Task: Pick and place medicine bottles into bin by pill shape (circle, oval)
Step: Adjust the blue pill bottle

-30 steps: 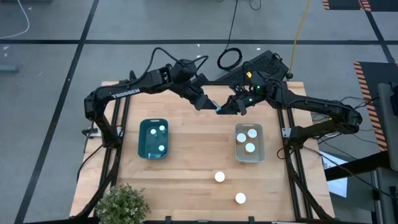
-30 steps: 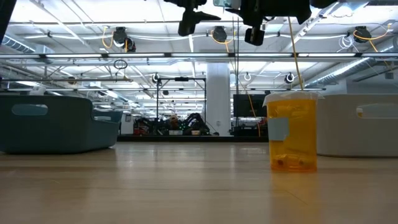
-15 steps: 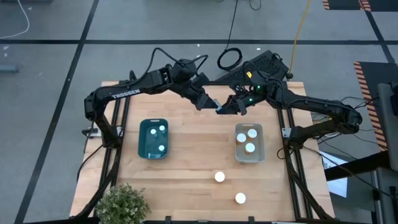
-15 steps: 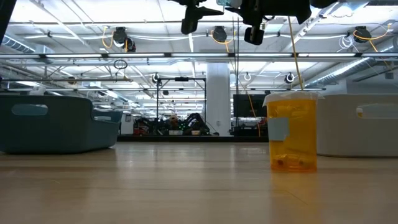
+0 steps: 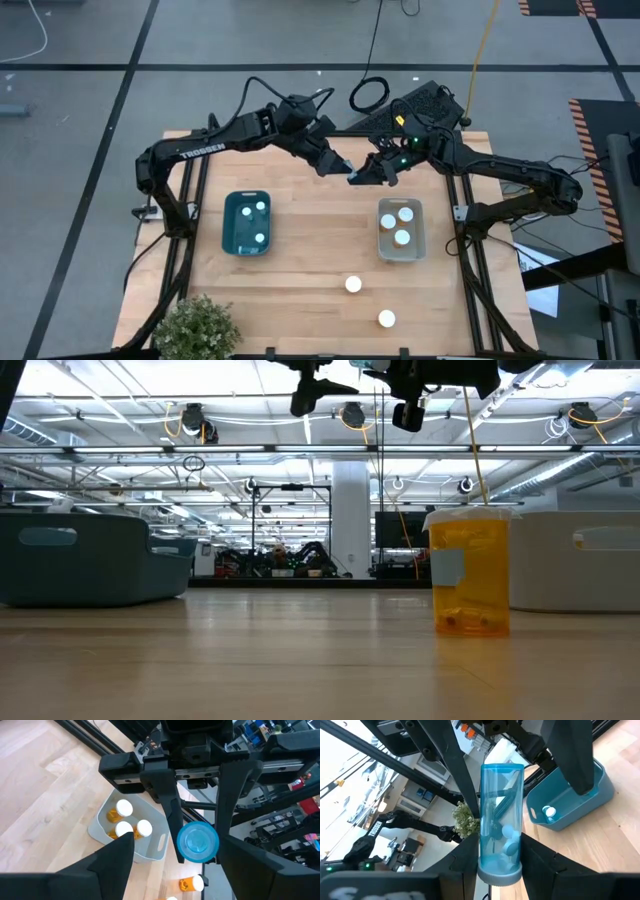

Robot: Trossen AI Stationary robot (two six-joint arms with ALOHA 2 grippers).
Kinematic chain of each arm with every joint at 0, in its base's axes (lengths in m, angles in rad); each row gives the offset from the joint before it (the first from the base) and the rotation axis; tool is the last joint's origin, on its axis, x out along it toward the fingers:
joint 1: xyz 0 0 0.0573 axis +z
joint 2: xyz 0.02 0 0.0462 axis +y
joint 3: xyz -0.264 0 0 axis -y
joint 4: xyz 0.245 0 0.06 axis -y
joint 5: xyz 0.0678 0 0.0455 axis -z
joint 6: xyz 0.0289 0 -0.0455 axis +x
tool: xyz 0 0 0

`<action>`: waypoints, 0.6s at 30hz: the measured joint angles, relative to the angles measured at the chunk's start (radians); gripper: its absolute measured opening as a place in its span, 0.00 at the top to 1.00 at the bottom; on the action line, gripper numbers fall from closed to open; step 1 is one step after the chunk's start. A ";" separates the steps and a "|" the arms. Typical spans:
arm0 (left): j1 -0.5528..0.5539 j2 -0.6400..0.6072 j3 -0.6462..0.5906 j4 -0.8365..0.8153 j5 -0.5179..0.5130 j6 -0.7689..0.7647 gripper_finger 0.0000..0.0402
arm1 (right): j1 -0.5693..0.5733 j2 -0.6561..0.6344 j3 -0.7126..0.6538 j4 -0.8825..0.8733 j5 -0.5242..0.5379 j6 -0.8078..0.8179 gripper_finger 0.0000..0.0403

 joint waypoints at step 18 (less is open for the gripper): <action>0.001 0.000 0.000 0.002 -0.041 0.004 0.30 | 0.000 0.000 0.000 -0.014 -0.001 -0.002 0.71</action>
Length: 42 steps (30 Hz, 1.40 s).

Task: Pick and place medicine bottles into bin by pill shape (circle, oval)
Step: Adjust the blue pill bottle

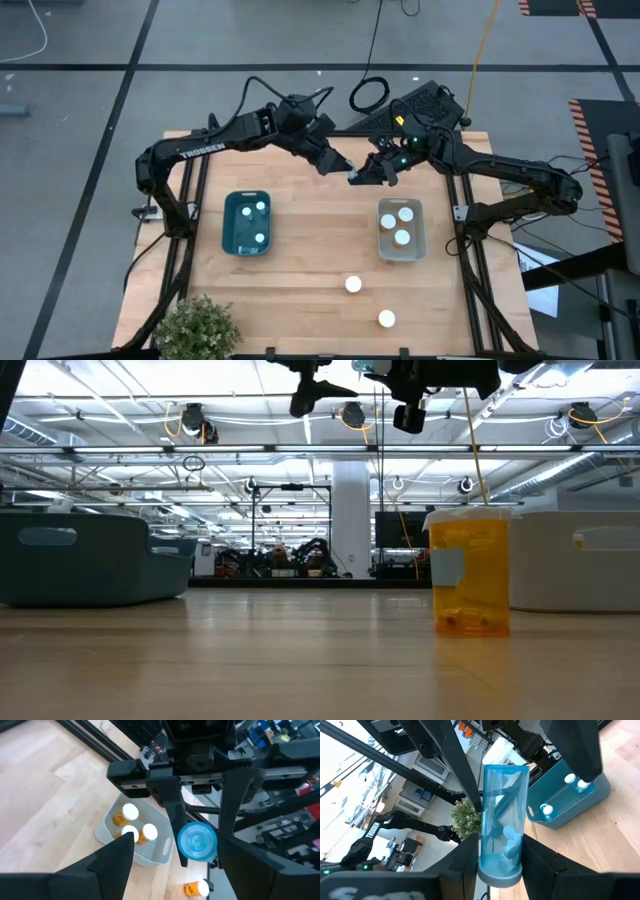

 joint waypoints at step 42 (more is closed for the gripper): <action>-0.005 0.031 0.000 0.062 0.064 -0.006 0.57 | 0.000 0.000 0.001 -0.015 0.004 -0.024 0.71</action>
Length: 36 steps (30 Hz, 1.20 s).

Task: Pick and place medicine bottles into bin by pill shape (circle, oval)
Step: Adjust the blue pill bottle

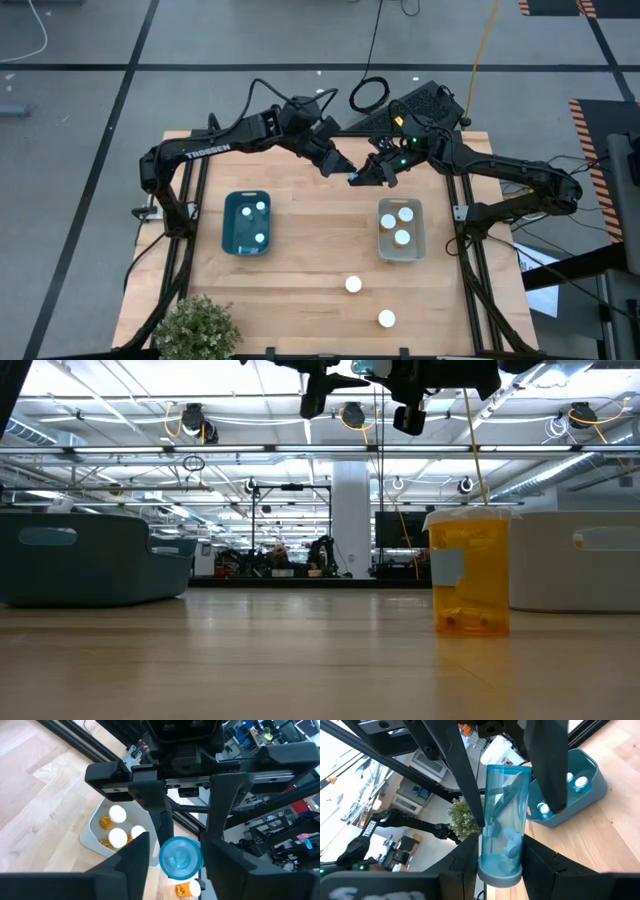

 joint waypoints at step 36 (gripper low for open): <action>0.141 -0.113 -0.002 0.312 -0.040 -0.145 0.72 | -0.091 -0.079 0.000 0.170 0.115 0.037 0.26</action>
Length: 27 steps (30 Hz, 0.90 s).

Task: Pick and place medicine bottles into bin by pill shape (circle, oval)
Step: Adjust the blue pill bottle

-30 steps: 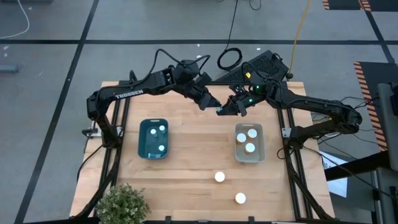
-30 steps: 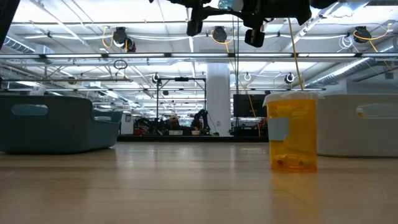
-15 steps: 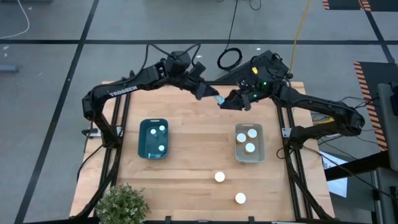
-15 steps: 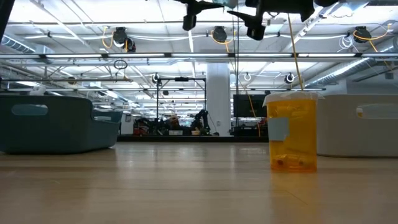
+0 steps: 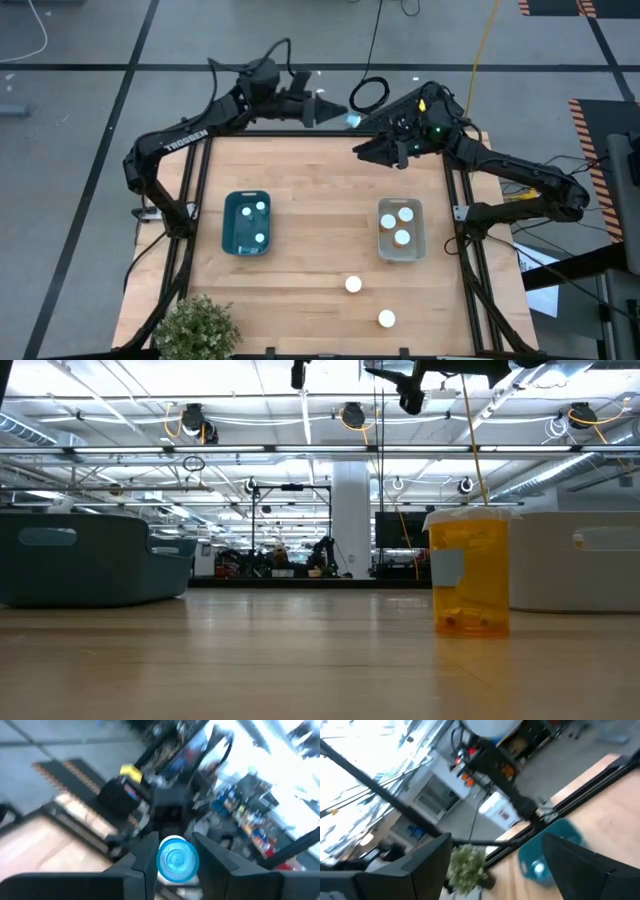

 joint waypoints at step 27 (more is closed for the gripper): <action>-0.137 0.013 0.002 0.531 -0.519 0.009 0.72 | 0.002 0.068 0.065 0.642 0.610 -0.069 0.29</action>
